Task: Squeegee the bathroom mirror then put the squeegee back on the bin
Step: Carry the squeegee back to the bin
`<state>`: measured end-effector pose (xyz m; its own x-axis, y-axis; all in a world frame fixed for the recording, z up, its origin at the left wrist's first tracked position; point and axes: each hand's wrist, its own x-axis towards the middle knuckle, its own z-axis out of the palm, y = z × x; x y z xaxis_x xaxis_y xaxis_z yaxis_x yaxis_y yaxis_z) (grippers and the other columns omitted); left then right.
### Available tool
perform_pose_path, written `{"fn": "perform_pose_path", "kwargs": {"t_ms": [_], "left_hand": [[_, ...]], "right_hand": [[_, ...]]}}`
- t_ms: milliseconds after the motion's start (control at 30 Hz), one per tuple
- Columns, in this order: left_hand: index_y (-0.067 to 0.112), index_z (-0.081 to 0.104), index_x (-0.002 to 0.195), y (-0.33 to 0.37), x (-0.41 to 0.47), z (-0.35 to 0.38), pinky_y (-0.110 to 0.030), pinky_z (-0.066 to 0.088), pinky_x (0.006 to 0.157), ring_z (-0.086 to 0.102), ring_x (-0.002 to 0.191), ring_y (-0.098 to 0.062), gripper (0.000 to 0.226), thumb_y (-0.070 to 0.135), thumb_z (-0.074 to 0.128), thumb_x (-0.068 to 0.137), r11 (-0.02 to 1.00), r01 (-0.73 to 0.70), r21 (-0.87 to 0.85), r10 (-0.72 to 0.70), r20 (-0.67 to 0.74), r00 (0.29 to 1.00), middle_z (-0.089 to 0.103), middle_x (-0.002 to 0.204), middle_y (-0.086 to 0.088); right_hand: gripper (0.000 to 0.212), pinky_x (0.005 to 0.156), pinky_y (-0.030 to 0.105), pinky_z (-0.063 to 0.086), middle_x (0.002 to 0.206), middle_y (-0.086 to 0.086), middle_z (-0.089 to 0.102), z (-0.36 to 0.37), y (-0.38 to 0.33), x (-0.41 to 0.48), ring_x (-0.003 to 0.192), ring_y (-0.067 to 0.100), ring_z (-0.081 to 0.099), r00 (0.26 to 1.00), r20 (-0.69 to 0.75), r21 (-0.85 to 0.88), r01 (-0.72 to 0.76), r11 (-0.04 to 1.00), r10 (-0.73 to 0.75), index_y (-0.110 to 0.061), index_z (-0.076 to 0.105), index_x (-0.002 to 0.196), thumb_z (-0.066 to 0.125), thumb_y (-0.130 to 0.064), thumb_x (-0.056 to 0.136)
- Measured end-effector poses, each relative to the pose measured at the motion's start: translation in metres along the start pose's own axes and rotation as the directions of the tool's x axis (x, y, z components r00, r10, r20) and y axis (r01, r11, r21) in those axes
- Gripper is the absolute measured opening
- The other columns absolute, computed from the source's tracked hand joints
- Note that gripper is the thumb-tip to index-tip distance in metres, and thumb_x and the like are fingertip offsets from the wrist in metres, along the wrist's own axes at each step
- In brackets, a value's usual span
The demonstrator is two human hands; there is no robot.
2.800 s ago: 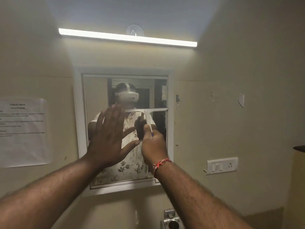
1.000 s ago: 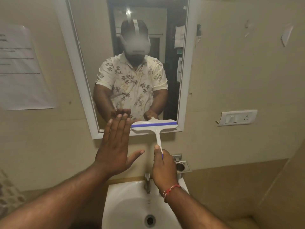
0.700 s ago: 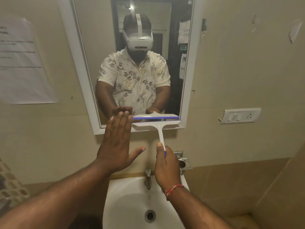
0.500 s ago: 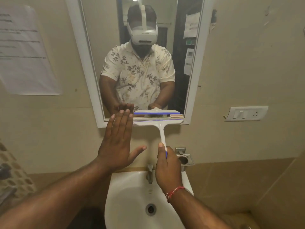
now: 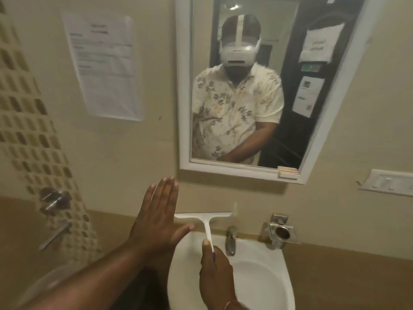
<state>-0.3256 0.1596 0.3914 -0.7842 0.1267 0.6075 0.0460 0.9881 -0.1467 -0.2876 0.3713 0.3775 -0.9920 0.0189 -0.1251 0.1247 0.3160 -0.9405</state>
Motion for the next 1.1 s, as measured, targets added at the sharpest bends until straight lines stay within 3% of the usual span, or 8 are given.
{"fn": "perform_pose_path", "kwargs": {"t_ms": [200,333,467,533,667,833,967,1100], "left_hand": [[-0.005,0.028,0.177,-0.062,-0.087,0.006,-0.068,0.025,0.141,0.026,0.175,-0.045,0.113,0.080,0.051,0.106,0.985,0.133,0.114,-0.140,0.061,0.988,0.027,0.187,-0.026],[-0.002,0.015,0.180,-0.105,-0.155,0.016,-0.067,0.017,0.143,0.012,0.179,-0.042,0.117,0.080,0.056,0.106,0.966,0.239,0.098,-0.250,0.134,0.959,0.012,0.191,-0.023],[-0.003,0.013,0.180,-0.137,-0.216,0.037,-0.067,0.018,0.143,0.011,0.179,-0.042,0.116,0.081,0.050,0.108,0.943,0.297,0.151,-0.324,0.202,0.924,0.011,0.191,-0.025],[-0.004,0.015,0.180,-0.149,-0.245,0.053,-0.068,0.020,0.142,0.013,0.179,-0.043,0.116,0.080,0.052,0.108,0.934,0.320,0.160,-0.350,0.224,0.910,0.014,0.190,-0.026],[-0.005,0.017,0.179,-0.167,-0.296,0.089,-0.069,0.020,0.141,0.014,0.178,-0.045,0.115,0.080,0.049,0.109,0.923,0.353,0.153,-0.383,0.290,0.877,0.016,0.190,-0.027],[-0.007,0.020,0.178,-0.182,-0.341,0.147,-0.066,0.016,0.144,0.015,0.178,-0.044,0.114,0.081,0.046,0.110,0.914,0.376,0.154,-0.406,0.333,0.851,0.019,0.189,-0.028],[-0.006,0.022,0.178,-0.194,-0.370,0.195,-0.068,0.020,0.142,0.018,0.178,-0.044,0.114,0.081,0.048,0.110,0.908,0.395,0.141,-0.419,0.339,0.842,0.021,0.188,-0.027],[-0.008,0.025,0.177,-0.202,-0.393,0.242,-0.066,0.018,0.143,0.020,0.177,-0.045,0.114,0.082,0.044,0.110,0.898,0.419,0.137,-0.439,0.352,0.826,0.024,0.187,-0.029]], "right_hand": [[0.050,0.074,0.028,0.044,0.087,-0.009,0.069,0.075,0.002,-0.019,0.083,0.009,0.063,0.965,0.244,-0.077,-0.075,0.994,0.092,-0.025,0.067,0.087,0.038,-0.057,0.112],[0.043,0.088,0.031,0.043,0.092,-0.013,0.062,0.135,0.014,-0.029,0.084,0.004,0.058,0.898,0.388,-0.119,-0.174,0.977,0.207,-0.032,0.060,0.092,0.036,-0.064,0.110],[0.072,0.100,0.040,0.056,0.104,-0.002,0.076,0.207,0.050,-0.024,0.098,0.021,0.071,0.855,0.439,-0.242,-0.184,0.953,0.277,-0.022,0.073,0.104,0.033,-0.081,0.100],[0.070,0.103,0.041,0.055,0.118,0.009,0.077,0.244,0.076,-0.018,0.111,0.032,0.072,0.844,0.418,-0.292,-0.226,0.930,0.336,-0.014,0.076,0.116,0.041,-0.074,0.103],[0.055,0.071,0.029,0.048,0.131,0.017,0.069,0.302,0.119,-0.002,0.119,0.037,0.066,0.776,0.444,-0.367,-0.298,0.881,0.448,-0.007,0.065,0.135,0.049,-0.054,0.111],[0.054,0.066,0.032,0.051,0.133,0.016,0.066,0.379,0.182,0.021,0.108,0.034,0.068,0.704,0.413,-0.455,-0.390,0.800,0.578,-0.011,0.057,0.142,0.052,-0.054,0.110],[0.053,0.090,0.037,0.050,0.131,0.010,0.065,0.428,0.230,0.038,0.124,0.032,0.065,0.687,0.420,-0.533,-0.341,0.774,0.593,-0.012,0.057,0.146,0.053,-0.051,0.111],[0.053,0.098,0.038,0.046,0.143,0.014,0.063,0.471,0.273,0.058,0.132,0.035,0.061,0.673,0.488,-0.592,-0.214,0.777,0.556,-0.008,0.054,0.149,0.052,-0.047,0.113]]}}
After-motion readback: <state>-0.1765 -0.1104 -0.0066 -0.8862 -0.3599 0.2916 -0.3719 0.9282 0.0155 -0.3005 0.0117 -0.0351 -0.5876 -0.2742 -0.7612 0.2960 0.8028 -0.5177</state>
